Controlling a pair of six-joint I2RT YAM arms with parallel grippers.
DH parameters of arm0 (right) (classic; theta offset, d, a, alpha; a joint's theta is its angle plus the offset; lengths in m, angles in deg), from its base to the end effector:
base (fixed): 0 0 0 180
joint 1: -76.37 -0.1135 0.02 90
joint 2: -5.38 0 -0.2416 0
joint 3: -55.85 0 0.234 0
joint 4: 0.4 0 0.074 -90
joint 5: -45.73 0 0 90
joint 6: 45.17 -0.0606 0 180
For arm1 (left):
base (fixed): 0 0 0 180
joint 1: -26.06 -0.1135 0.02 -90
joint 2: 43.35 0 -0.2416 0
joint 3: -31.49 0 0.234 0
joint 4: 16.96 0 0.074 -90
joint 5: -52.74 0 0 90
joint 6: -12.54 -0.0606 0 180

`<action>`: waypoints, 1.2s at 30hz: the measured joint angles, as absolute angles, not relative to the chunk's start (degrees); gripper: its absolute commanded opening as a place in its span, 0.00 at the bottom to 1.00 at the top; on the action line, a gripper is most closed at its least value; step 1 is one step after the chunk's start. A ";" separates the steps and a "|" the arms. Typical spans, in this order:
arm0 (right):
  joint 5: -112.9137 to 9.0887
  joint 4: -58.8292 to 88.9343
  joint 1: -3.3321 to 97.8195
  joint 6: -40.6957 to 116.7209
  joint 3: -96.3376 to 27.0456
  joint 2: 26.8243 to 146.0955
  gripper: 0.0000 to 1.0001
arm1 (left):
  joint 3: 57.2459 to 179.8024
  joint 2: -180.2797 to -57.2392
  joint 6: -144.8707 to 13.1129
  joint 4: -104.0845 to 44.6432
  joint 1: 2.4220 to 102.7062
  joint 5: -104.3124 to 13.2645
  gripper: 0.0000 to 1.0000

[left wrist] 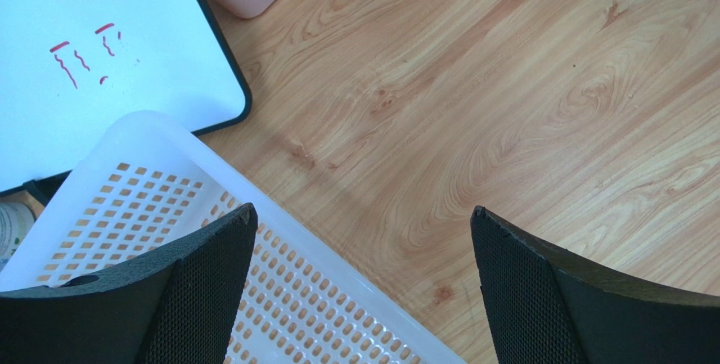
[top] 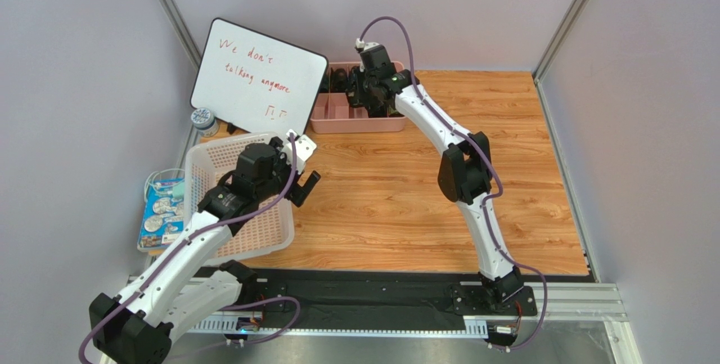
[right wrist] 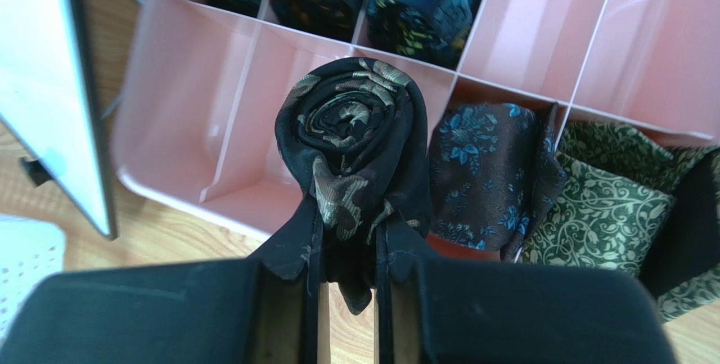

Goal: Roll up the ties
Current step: Move the storage box to the center of the board.

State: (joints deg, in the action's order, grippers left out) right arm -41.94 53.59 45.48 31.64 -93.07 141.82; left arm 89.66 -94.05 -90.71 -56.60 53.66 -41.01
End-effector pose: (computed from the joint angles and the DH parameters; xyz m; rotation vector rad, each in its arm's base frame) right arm 0.4512 0.2671 0.2414 -0.3359 2.2953 0.3483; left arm 0.1868 -0.1021 0.2593 0.7825 1.9904 -0.2170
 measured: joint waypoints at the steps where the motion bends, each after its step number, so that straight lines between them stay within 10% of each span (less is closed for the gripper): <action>1: -41.53 53.59 45.45 31.46 -93.07 142.15 0.00 | 89.47 -93.85 -90.71 -56.77 53.66 -40.99 0.99; 36: -34.01 60.11 51.38 41.73 -73.60 131.05 0.00 | 89.14 -93.20 -90.61 -57.43 53.66 -41.27 1.00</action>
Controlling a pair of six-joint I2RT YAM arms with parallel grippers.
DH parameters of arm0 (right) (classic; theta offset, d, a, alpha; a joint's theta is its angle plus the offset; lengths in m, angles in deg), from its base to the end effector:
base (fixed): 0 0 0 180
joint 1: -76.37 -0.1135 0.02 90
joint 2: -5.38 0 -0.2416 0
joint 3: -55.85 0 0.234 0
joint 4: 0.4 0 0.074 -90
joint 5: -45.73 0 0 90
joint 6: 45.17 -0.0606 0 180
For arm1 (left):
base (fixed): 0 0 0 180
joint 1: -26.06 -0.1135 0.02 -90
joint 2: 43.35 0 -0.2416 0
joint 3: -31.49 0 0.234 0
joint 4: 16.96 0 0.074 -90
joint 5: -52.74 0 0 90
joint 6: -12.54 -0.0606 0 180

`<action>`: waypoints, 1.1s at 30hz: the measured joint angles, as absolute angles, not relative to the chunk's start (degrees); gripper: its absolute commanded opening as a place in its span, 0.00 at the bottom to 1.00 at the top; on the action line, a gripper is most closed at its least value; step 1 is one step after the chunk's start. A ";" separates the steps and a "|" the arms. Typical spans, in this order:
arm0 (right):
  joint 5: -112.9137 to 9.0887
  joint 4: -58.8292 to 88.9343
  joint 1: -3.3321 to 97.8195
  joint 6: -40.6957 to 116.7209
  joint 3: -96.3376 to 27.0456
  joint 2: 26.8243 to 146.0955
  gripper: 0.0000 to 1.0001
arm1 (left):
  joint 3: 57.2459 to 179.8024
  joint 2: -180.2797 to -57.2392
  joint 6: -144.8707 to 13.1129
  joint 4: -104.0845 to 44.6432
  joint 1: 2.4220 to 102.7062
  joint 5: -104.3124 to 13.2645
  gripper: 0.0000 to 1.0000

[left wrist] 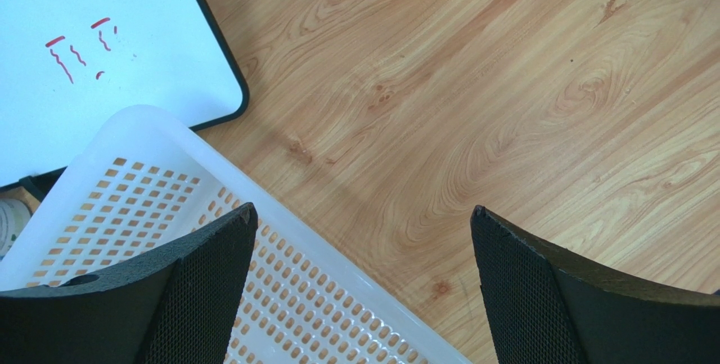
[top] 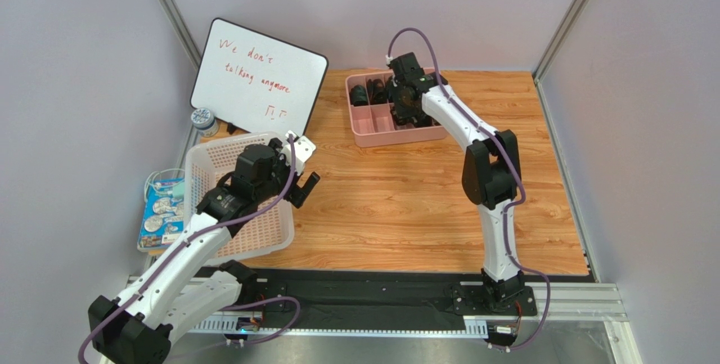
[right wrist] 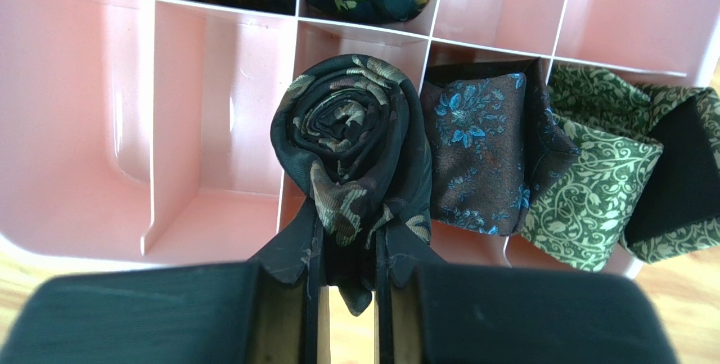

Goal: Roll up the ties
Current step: Move the storage box to the center of the board, then place the tie in the storage box.

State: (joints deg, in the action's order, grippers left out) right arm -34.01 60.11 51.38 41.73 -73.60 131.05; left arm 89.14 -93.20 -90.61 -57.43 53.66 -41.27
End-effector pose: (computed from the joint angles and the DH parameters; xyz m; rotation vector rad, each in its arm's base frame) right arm 0.4285 0.1878 0.2135 -0.4148 2.5033 -0.0370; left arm 0.1835 -0.1007 0.2573 0.7861 1.9986 -0.2222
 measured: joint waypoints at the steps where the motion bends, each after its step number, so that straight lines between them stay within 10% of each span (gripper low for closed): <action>1: -34.29 61.33 52.08 41.95 -73.75 130.83 0.00 | 89.14 -93.00 -90.61 -57.43 53.66 -41.34 0.99; 33: -43.10 74.88 59.55 36.64 -79.30 137.17 0.12 | 89.14 -92.45 -90.61 -59.29 53.66 -44.03 0.99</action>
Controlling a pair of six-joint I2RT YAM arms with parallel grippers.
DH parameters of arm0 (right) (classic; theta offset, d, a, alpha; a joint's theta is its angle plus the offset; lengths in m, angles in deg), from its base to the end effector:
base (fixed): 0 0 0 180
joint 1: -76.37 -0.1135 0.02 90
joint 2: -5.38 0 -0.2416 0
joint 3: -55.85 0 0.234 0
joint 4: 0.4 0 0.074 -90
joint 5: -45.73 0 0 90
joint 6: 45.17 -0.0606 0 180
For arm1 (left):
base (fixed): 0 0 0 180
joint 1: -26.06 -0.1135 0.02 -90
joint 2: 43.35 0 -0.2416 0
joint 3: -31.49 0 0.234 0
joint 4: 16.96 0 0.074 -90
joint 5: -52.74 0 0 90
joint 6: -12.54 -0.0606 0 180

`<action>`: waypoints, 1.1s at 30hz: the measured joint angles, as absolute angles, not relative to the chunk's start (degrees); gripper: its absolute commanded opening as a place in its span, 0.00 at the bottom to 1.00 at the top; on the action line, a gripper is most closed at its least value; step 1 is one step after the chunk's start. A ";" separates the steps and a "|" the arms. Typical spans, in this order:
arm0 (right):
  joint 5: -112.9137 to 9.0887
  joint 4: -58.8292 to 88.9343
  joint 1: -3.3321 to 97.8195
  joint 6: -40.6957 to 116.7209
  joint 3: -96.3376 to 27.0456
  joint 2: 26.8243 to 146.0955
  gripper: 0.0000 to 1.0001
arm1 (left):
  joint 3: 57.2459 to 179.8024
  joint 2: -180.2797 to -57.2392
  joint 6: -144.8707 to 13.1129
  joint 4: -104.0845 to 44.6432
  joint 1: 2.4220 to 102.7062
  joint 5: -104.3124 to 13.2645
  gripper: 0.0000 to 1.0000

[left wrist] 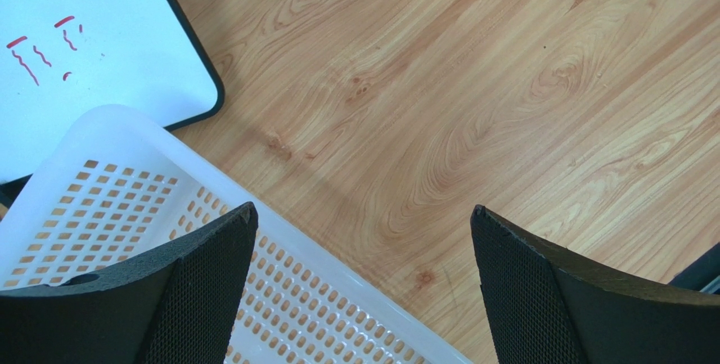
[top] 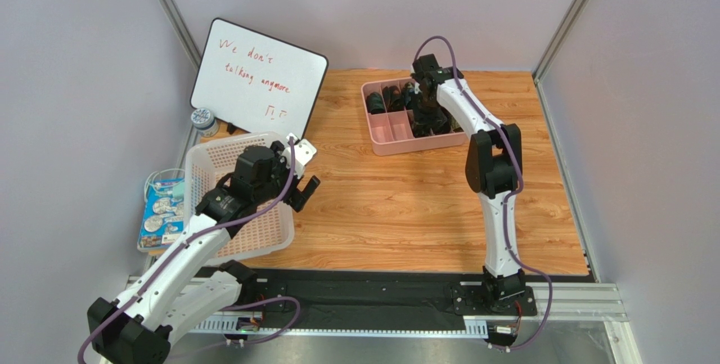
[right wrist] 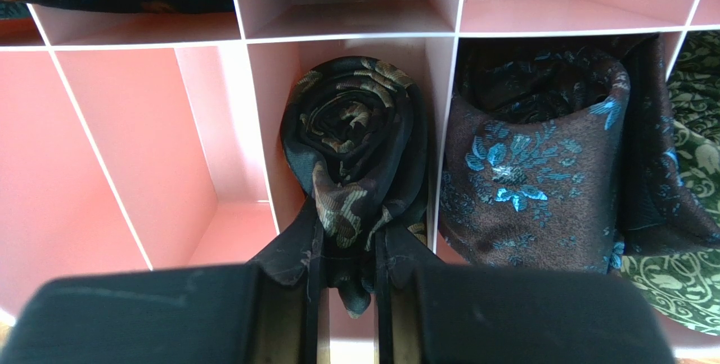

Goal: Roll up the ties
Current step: Place the tie in the storage box, then move the bin to the corner of the board.

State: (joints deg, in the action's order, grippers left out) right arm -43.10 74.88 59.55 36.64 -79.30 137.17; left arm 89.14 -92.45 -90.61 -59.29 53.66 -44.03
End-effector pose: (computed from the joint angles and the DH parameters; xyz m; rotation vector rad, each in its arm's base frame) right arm 0.4372 0.1309 0.1794 -0.2082 2.8207 0.0692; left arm 0.1781 -0.1012 0.2563 0.8188 2.0079 -0.2728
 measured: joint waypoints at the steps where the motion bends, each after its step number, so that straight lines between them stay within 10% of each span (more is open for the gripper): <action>1: -43.12 75.08 59.55 36.64 -79.56 137.32 0.16 | 89.14 -92.45 -90.61 -59.35 53.66 -44.09 0.99; 12: -46.47 77.42 60.08 36.75 -82.71 137.27 0.58 | 89.14 -92.48 -90.65 -59.72 53.66 -44.49 0.99; 21: -50.45 78.27 60.05 37.41 -82.51 128.86 0.58 | 89.14 -92.17 -90.78 -59.72 53.66 -45.19 1.00; 33: -51.43 66.75 59.77 35.33 -44.83 105.82 0.64 | 88.24 -88.35 -91.37 -60.03 53.66 -43.33 0.99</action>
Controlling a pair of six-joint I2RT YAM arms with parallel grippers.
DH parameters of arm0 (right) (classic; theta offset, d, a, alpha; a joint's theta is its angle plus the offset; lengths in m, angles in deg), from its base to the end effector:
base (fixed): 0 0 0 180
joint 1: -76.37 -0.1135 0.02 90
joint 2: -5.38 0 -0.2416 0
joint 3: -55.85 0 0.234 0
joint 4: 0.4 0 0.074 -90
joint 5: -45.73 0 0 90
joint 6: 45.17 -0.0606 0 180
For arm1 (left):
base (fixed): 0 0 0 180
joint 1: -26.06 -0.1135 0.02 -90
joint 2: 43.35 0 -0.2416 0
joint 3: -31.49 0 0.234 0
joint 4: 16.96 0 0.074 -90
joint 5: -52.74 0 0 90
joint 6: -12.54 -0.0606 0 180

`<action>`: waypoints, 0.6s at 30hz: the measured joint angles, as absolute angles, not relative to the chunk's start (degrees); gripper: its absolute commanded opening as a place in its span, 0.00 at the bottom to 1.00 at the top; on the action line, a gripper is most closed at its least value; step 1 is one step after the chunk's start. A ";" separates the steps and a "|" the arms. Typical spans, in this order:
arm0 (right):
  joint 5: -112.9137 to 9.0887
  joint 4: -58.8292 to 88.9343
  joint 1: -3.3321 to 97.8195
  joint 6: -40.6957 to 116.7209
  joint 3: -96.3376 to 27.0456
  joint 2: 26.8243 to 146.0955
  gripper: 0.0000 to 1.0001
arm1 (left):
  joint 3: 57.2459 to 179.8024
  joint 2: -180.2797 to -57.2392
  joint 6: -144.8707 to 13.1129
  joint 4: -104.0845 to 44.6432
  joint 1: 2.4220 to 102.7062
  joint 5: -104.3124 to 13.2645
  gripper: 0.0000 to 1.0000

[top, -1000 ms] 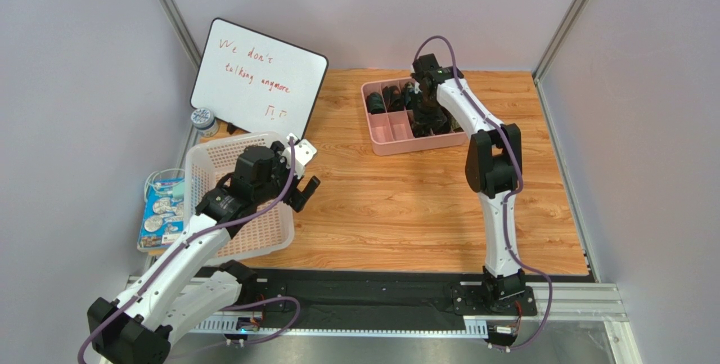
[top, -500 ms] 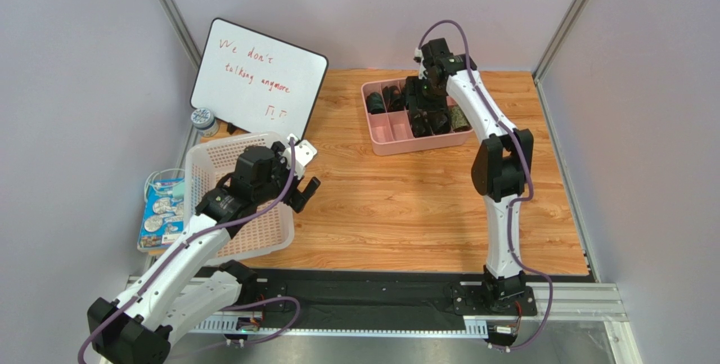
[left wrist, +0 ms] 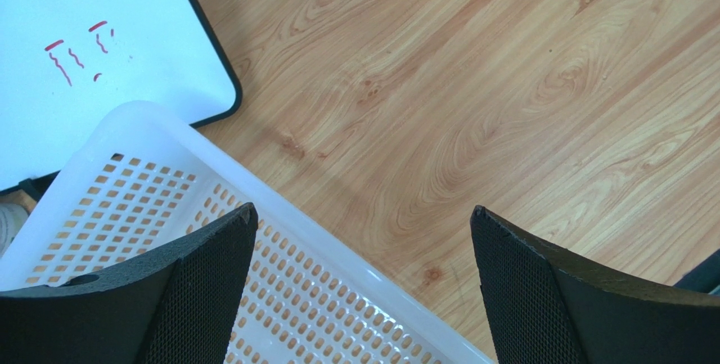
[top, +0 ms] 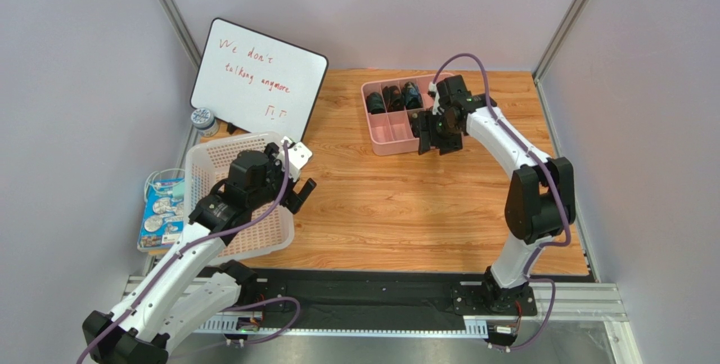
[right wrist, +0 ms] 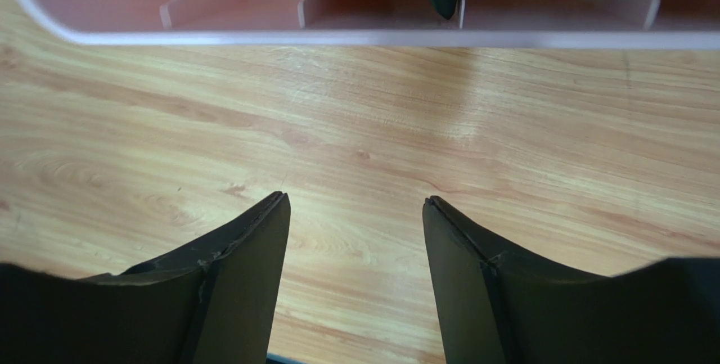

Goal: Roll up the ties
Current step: Move the bin to the corner of the board.

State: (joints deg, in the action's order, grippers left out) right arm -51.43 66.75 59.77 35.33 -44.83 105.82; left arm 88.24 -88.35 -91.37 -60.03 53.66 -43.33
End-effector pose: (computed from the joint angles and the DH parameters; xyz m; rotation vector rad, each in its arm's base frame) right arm 0.3336 0.1073 0.2287 -0.2063 2.7545 0.2957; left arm 0.1680 -0.0951 0.2622 0.8117 1.9633 -0.2540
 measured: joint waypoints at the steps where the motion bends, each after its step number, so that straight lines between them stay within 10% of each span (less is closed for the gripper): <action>1: -51.23 65.02 59.60 34.74 -43.26 106.52 0.64 | 88.24 -88.39 -91.52 -60.16 53.66 -43.00 1.00; 18: -43.08 46.95 56.43 31.09 -59.59 129.82 0.64 | 88.24 -89.15 -92.11 -64.25 52.85 -39.48 1.00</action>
